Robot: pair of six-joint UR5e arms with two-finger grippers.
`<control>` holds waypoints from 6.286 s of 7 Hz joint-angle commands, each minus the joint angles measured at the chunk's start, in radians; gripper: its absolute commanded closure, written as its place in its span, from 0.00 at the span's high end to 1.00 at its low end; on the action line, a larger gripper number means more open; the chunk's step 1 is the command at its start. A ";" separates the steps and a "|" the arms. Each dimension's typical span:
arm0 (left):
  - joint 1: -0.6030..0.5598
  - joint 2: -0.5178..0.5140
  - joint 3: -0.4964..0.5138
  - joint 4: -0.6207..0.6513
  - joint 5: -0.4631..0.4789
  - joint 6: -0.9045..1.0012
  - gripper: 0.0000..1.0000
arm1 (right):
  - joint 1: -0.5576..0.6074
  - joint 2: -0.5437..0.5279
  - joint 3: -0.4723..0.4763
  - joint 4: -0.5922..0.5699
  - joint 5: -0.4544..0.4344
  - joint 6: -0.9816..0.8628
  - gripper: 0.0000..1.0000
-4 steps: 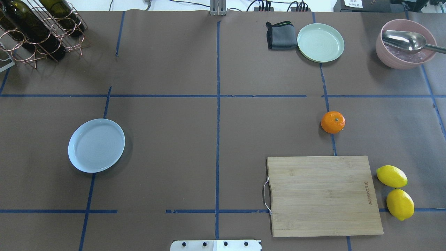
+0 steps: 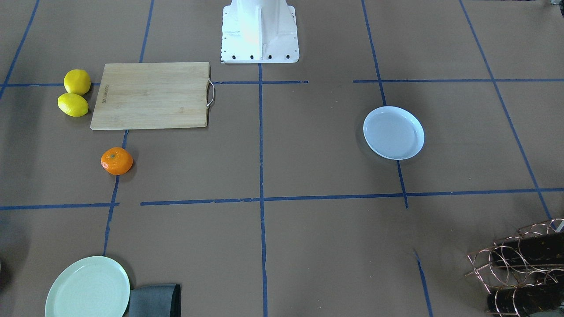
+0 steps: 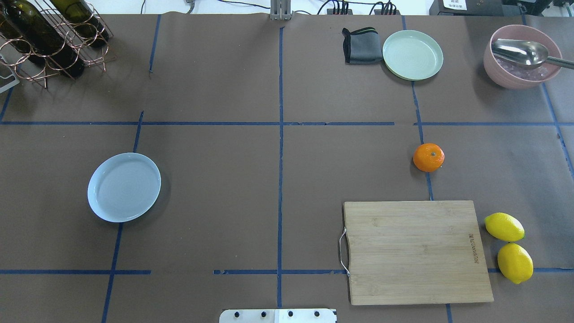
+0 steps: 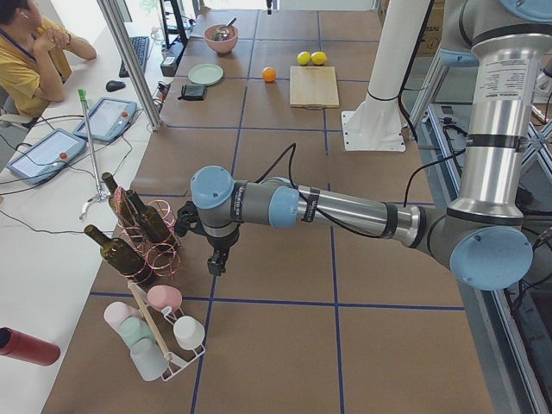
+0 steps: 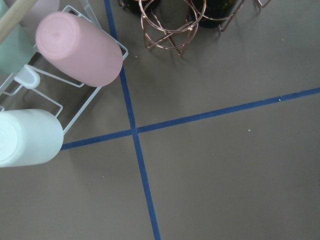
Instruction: Pick orange to plate
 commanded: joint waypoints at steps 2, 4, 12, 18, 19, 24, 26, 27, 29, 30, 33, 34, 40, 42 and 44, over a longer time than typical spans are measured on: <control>0.023 0.033 0.009 -0.185 -0.010 0.022 1.00 | 0.000 0.001 -0.009 0.041 0.003 0.006 1.00; 0.305 0.027 0.004 -0.386 -0.016 -0.262 1.00 | 0.000 -0.026 -0.015 0.113 0.007 0.009 1.00; 0.687 0.025 0.064 -0.715 0.248 -0.915 1.00 | -0.003 -0.037 -0.003 0.115 0.033 0.010 1.00; 0.741 0.022 0.075 -0.718 0.245 -0.912 0.82 | -0.020 -0.035 -0.007 0.116 0.032 0.001 1.00; 0.741 0.021 0.073 -0.718 0.245 -0.915 0.63 | -0.020 -0.035 -0.007 0.116 0.030 0.003 1.00; 0.730 -0.027 -0.006 -0.718 0.095 -0.987 0.00 | -0.020 -0.035 -0.013 0.115 0.033 0.010 1.00; 0.739 -0.291 0.020 -0.715 0.070 -1.371 0.00 | -0.020 -0.035 -0.013 0.115 0.035 0.012 1.00; 0.783 -0.403 0.062 -0.715 0.073 -1.517 0.00 | -0.020 -0.035 -0.013 0.115 0.035 0.010 1.00; 0.898 -0.533 0.186 -0.720 0.236 -1.624 0.00 | -0.021 -0.028 -0.010 0.115 0.035 0.010 1.00; 0.927 -0.559 0.237 -0.727 0.289 -1.626 0.00 | -0.029 -0.028 -0.006 0.116 0.035 0.009 1.00; 0.974 -0.569 0.308 -0.796 0.335 -1.630 0.00 | -0.047 -0.026 -0.007 0.118 0.032 0.007 1.00; 0.975 -0.565 0.310 -0.798 0.338 -1.630 0.00 | -0.061 -0.023 -0.007 0.118 0.030 0.004 1.00; 0.971 -0.547 0.272 -0.839 0.338 -1.627 0.72 | -0.133 -0.016 0.042 0.118 0.032 0.021 1.00; 0.957 -0.516 0.190 -0.841 0.338 -1.632 0.73 | -0.252 -0.008 0.153 0.127 0.020 0.216 1.00; 0.926 -0.512 0.164 -0.841 0.332 -1.630 0.73 | -0.427 0.006 0.158 0.318 -0.119 0.522 1.00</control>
